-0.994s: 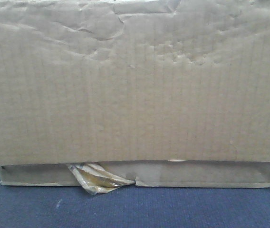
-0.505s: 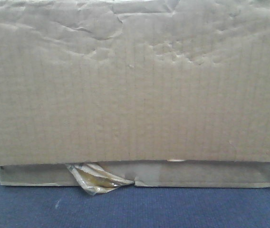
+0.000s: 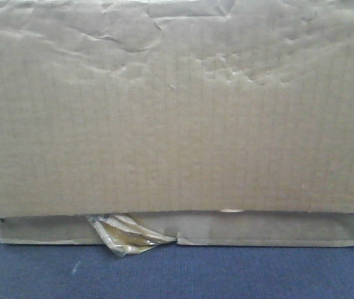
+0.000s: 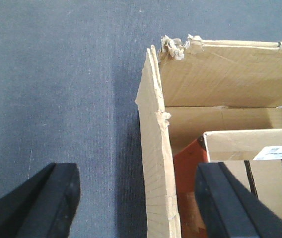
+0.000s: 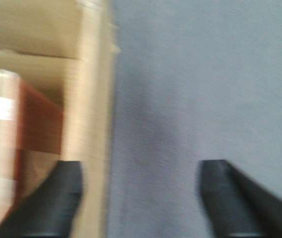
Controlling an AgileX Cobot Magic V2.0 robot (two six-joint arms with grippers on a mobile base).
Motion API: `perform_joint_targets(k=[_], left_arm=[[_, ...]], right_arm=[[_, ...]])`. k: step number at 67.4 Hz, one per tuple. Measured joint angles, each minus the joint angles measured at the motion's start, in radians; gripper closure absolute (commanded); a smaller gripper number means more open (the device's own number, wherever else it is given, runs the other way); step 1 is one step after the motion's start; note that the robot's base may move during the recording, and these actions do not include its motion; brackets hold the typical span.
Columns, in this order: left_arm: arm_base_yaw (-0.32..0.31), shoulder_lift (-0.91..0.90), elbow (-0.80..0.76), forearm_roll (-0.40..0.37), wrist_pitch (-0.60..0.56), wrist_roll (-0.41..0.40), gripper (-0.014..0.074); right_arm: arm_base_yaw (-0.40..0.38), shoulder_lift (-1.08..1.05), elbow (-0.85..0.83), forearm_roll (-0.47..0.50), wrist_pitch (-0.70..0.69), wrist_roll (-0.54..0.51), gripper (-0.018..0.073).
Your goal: Stack two boxes on right shelf middle
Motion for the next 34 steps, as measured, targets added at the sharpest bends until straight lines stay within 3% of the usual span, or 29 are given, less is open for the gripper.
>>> perform_joint_targets(k=[3,6,16,34], left_arm=[[0.000,0.000,0.009,0.000,0.000,0.000,0.0204],[0.000,0.000,0.021,-0.008,0.000,0.000,0.0204],[-0.002,0.000,0.086,-0.048,0.000,0.000,0.0204],[-0.062,0.040,0.130,-0.071,0.001,-0.002,0.0204]], right_arm=[[0.010,0.012,-0.021,0.004,0.005,0.013,-0.0005],[0.013,0.024,-0.044,0.015,0.015,0.020,-0.0008],[0.015,0.058,-0.067,0.029,0.036,0.028,0.0034],[0.015,0.149,-0.069,0.071,0.043,0.032,0.0125]])
